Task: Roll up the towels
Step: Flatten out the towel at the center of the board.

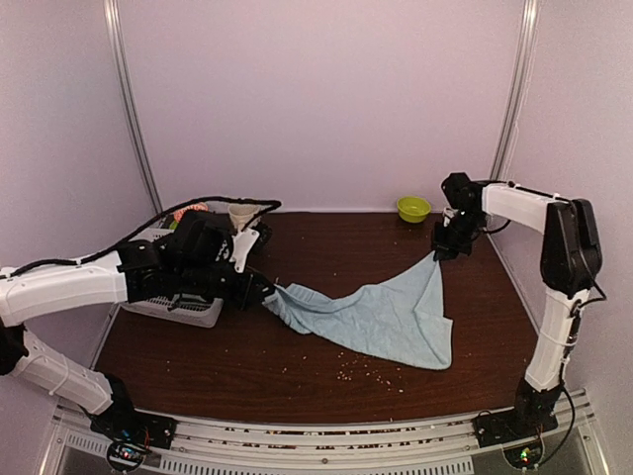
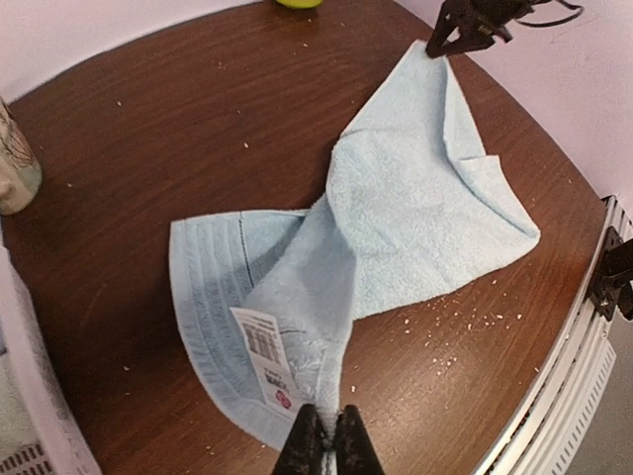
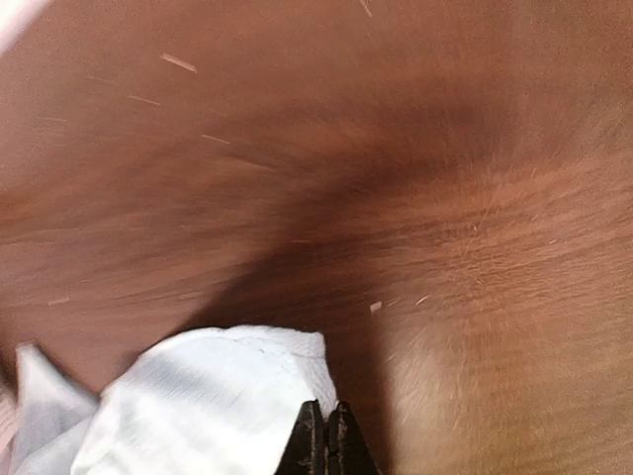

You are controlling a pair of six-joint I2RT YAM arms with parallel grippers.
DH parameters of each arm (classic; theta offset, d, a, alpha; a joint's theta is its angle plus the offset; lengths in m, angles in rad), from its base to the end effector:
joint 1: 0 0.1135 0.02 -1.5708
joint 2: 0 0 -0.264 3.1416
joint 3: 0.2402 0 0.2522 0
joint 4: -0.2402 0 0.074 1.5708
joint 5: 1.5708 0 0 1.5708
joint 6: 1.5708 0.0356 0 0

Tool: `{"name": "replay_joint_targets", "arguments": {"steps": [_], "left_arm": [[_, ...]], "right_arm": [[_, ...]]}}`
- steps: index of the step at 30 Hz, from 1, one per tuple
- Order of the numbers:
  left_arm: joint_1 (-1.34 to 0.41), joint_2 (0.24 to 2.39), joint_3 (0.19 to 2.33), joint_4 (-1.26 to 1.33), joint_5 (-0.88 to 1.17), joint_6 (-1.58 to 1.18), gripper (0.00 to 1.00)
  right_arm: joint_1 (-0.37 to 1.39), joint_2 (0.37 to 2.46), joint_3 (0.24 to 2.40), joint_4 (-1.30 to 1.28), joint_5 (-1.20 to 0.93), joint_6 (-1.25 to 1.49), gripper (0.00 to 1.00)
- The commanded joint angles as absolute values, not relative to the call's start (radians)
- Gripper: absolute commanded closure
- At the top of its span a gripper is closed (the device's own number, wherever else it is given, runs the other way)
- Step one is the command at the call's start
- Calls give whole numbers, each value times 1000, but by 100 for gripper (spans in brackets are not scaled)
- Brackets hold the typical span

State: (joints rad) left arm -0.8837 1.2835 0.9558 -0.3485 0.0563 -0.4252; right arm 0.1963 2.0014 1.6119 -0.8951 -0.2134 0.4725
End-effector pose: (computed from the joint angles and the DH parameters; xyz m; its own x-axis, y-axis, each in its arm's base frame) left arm 0.1772 -0.2192 0.2761 -0.6915 0.1935 -0.6960 0.5648 0.7456 -0.3538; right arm 0.4010 0.0874 0.2115 -0.9512 0.2643 -0.1589 0.2063 0.9283 0.3094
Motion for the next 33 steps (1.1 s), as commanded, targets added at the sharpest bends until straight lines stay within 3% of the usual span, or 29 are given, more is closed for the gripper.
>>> {"name": "replay_joint_targets", "arguments": {"steps": [1,8,14,23,33], "left_arm": [[-888,1187,1136,-488,-89,-341,100],[-887,1108,1406,-667,-299,-256,100],[-888,1060,1529,-761,-379,-223,100],[-888,846,1444,-772,-19,-224,100],[-888,730,1382,-765,100,-280,100]], "right_arm": [[222,1594,1572,-741,-286,400,100],[253,1072,1300,-557,-382,361,100],[270,752,1151,-491,-384,344,100],[317,522,1116,-510,-638,318,100],[321,389,1092,-449,-784,383,100]]}}
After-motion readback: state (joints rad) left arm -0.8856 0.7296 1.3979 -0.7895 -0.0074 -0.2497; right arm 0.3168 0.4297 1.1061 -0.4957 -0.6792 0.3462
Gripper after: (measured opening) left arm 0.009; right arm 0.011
